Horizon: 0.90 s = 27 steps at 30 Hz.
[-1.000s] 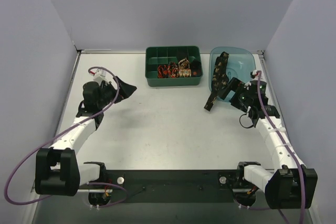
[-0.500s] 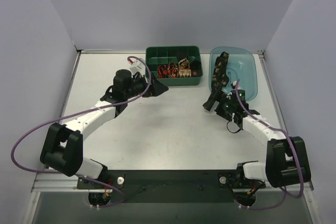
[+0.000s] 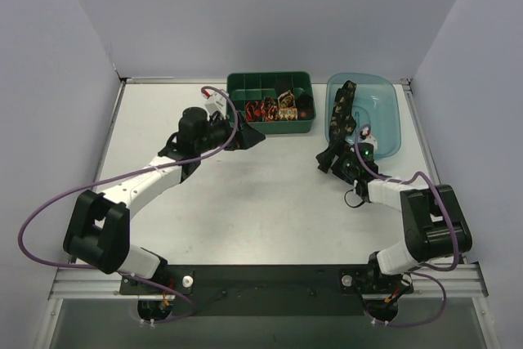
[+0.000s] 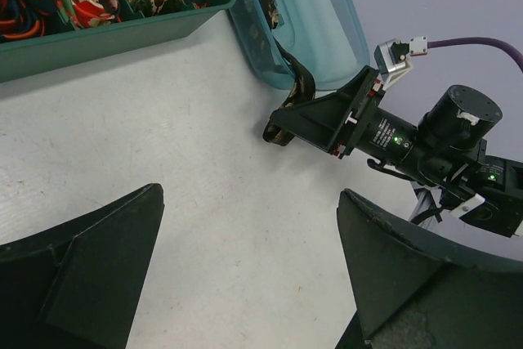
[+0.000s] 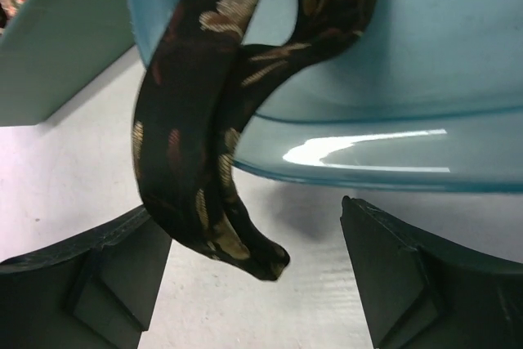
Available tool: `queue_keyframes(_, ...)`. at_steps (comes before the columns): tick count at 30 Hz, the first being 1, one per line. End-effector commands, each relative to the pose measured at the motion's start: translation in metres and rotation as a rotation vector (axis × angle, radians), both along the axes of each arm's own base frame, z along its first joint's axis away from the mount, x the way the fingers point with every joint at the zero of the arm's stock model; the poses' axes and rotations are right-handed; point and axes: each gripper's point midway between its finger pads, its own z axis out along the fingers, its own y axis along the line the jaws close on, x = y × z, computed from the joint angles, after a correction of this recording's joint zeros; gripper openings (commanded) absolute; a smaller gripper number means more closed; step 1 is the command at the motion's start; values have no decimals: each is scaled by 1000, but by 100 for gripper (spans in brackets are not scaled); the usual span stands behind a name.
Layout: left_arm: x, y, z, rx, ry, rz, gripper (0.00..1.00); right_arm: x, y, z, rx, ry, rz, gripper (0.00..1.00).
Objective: Roll the ties
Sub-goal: Move the tie to the center of the board.
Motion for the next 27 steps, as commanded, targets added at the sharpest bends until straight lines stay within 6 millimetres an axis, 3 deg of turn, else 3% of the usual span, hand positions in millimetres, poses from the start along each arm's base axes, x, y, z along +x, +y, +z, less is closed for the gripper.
queue_keyframes(1, 3, 1, 17, -18, -49, 23, 97, 25, 17, 26, 91, -131, 34, 82)
queue_keyframes(7, 2, 9, 15, 0, -50, 55, 97, 38, 33, 48, 171, -182, 83, 75)
queue_keyframes(17, -1, 10, -3, 10, -8, 57, 97, 38, 42, 74, 279, -230, 89, 70)
queue_keyframes(23, 0, 4, -7, -8, 4, 37, 97, 47, 45, 85, 369, -267, 82, 52)
queue_keyframes(27, 0, -4, -4, -31, 1, 5, 97, 53, 49, 97, 440, -292, 101, 31)
